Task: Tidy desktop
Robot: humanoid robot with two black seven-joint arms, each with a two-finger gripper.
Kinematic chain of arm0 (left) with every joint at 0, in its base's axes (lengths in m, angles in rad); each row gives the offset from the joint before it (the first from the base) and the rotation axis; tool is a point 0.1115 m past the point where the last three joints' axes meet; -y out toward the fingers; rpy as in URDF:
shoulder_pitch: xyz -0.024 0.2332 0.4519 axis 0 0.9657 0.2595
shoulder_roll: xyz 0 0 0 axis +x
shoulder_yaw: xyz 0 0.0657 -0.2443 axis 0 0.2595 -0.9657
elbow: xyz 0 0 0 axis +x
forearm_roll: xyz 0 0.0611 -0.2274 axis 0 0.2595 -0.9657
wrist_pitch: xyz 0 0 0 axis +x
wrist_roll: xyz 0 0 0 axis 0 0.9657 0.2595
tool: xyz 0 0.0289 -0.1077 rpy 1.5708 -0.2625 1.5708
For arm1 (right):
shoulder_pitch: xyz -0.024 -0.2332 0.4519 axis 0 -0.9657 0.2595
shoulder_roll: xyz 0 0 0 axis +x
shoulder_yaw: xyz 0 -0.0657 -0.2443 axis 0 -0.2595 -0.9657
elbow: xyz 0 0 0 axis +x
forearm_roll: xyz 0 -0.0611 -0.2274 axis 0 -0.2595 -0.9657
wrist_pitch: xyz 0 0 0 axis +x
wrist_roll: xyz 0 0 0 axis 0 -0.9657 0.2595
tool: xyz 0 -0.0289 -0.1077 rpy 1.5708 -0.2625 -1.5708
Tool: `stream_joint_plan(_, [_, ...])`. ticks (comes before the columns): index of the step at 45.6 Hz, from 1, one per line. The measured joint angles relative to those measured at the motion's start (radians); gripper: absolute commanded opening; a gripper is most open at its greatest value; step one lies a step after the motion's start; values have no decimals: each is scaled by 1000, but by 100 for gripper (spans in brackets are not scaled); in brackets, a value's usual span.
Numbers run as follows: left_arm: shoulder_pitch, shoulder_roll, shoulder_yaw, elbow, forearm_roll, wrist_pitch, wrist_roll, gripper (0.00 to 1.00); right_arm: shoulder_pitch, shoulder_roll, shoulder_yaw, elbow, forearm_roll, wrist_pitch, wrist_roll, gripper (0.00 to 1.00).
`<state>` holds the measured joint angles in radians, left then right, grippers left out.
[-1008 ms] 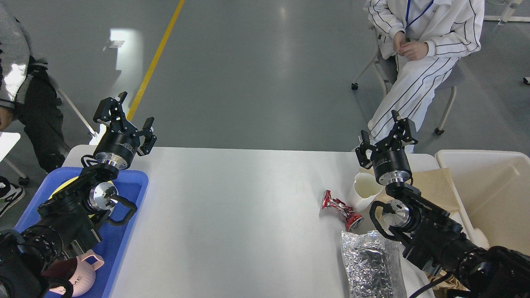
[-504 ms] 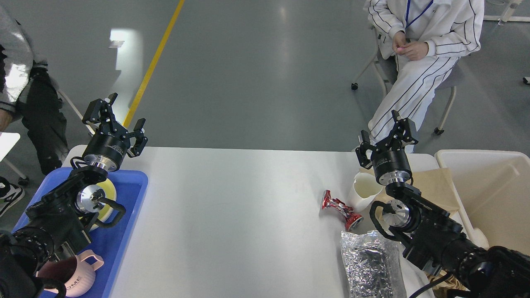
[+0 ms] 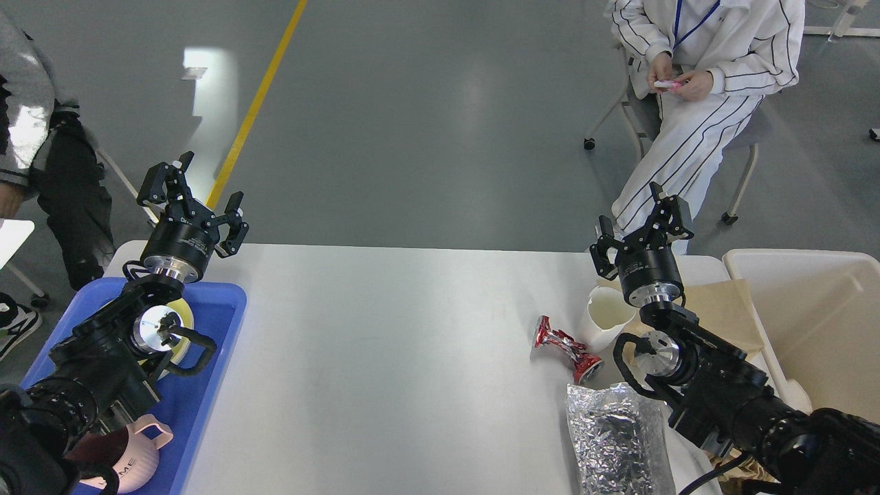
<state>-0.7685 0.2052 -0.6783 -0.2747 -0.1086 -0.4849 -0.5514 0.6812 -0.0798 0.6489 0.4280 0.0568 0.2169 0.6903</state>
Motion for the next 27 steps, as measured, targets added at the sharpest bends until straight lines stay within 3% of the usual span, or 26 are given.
stream_joint_plan(7, [23,-14,-85,0,-18,-21,-2,97,0,0,0,0,0,0,0,100])
stream_joint_plan(27, [29,-19,-89,0,-16,-31,-4,97,0,2,0,-2,0,1,0,100])
